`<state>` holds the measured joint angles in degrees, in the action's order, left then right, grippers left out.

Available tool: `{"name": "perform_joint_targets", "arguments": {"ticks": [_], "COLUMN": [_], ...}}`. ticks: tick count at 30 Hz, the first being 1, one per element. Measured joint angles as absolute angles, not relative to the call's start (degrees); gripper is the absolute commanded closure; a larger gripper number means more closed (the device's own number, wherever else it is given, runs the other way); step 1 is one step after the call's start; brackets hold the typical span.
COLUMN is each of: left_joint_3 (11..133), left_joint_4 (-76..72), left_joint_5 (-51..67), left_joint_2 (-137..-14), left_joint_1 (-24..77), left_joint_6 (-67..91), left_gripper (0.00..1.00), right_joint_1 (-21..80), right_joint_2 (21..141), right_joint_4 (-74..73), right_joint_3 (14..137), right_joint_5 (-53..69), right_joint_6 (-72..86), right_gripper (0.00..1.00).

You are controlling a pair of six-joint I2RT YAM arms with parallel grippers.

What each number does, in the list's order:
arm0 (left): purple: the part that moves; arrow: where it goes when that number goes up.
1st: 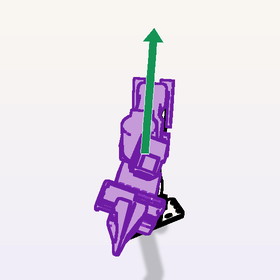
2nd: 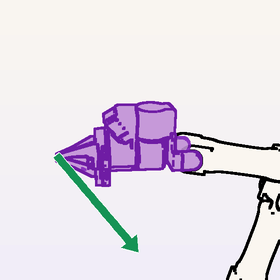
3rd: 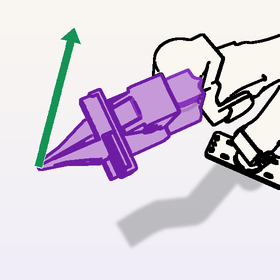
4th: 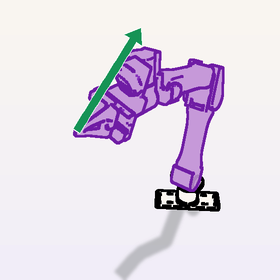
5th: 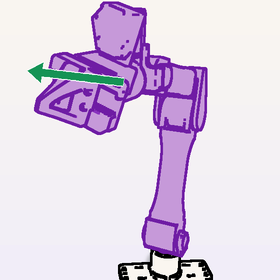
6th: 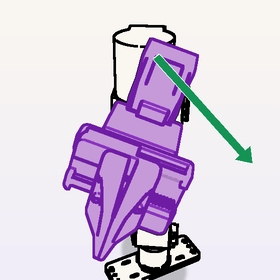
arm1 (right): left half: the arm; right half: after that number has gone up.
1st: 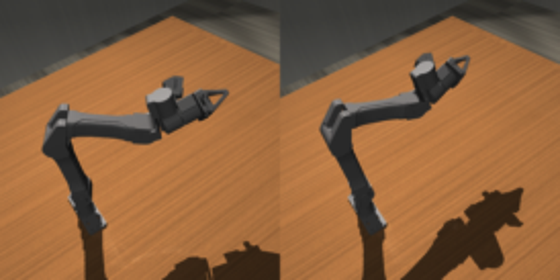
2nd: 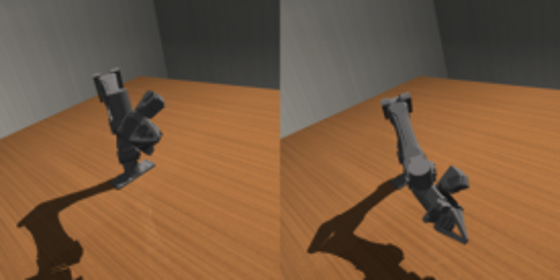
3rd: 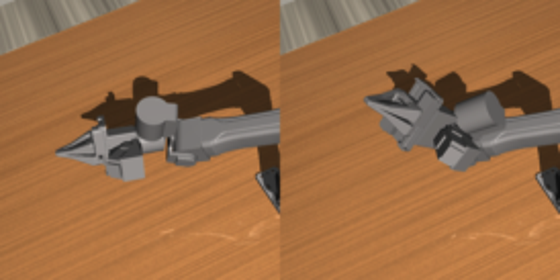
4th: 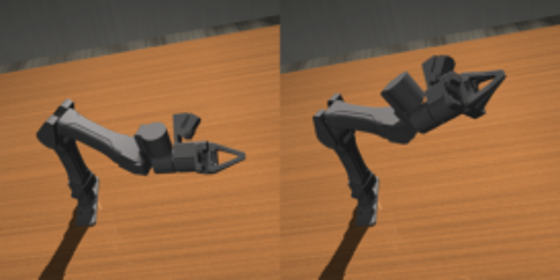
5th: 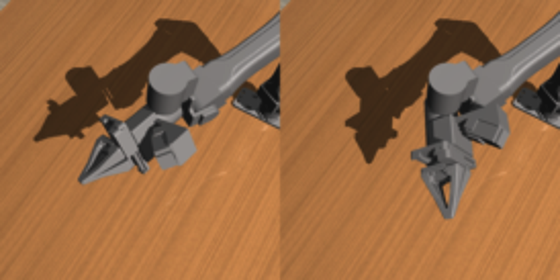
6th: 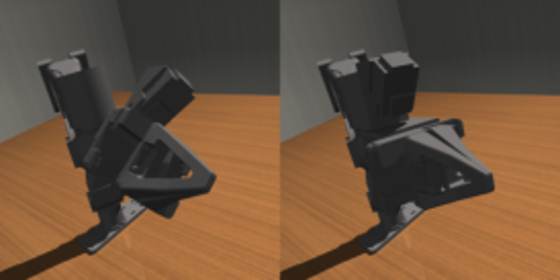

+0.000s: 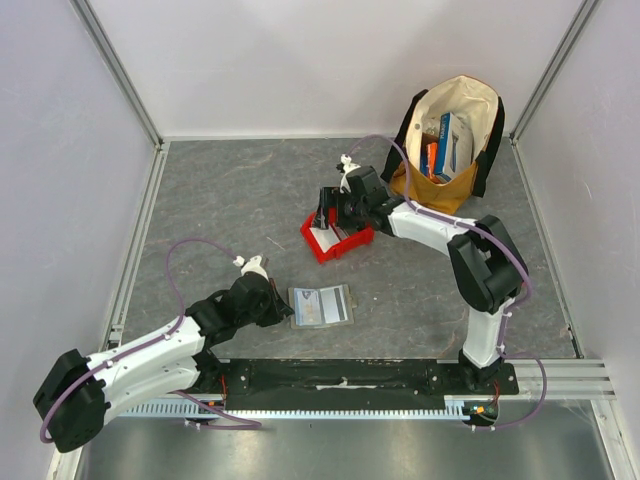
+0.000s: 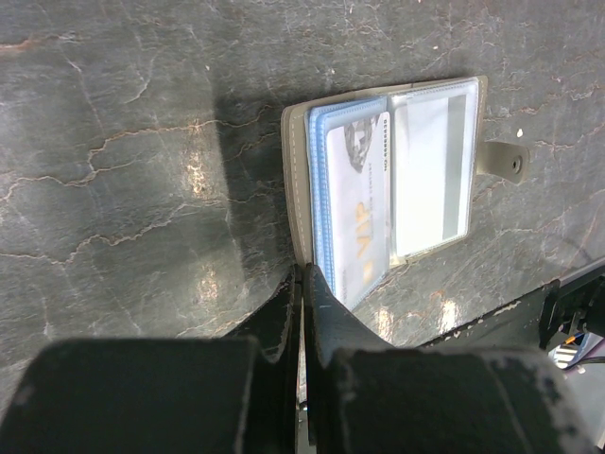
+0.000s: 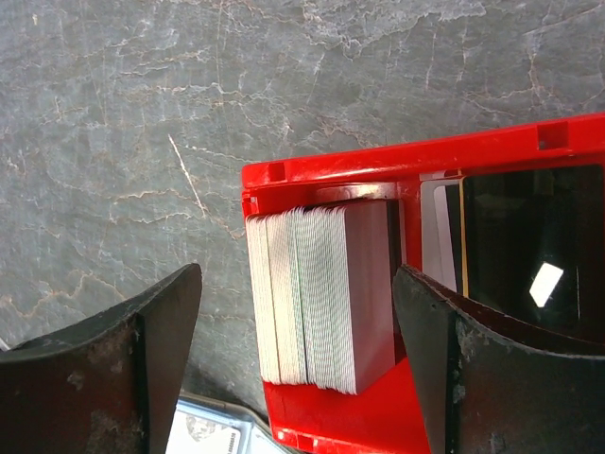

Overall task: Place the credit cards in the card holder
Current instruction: Pick up the credit card from the storage box.

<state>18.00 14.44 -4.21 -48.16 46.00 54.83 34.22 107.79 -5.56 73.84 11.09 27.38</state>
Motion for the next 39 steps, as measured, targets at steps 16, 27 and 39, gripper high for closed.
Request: {"name": "perform_joint_targets", "arguments": {"ticks": [16,27,39], "left_joint_3": [18.0,18.0,18.0], "left_joint_4": [14.5,14.5,14.5], "left_joint_5": [-4.3,-4.3,-4.3], "left_joint_2": [-48.0,-48.0,-48.0], "left_joint_1": [46.0,46.0,46.0], "left_joint_6": [54.8,54.8,54.8], "left_gripper": [0.98,0.98,0.98], "right_joint_1": [33.6,33.4,33.1], "right_joint_2": [113.4,114.3,114.3], "right_joint_4": [-6.1,-6.7,-7.0], "right_joint_3": [76.8,77.6,77.7], "right_joint_5": [14.7,17.8,18.4], "right_joint_6": [27.3,26.7,25.9], "right_gripper": [0.1,0.17,0.29]}}
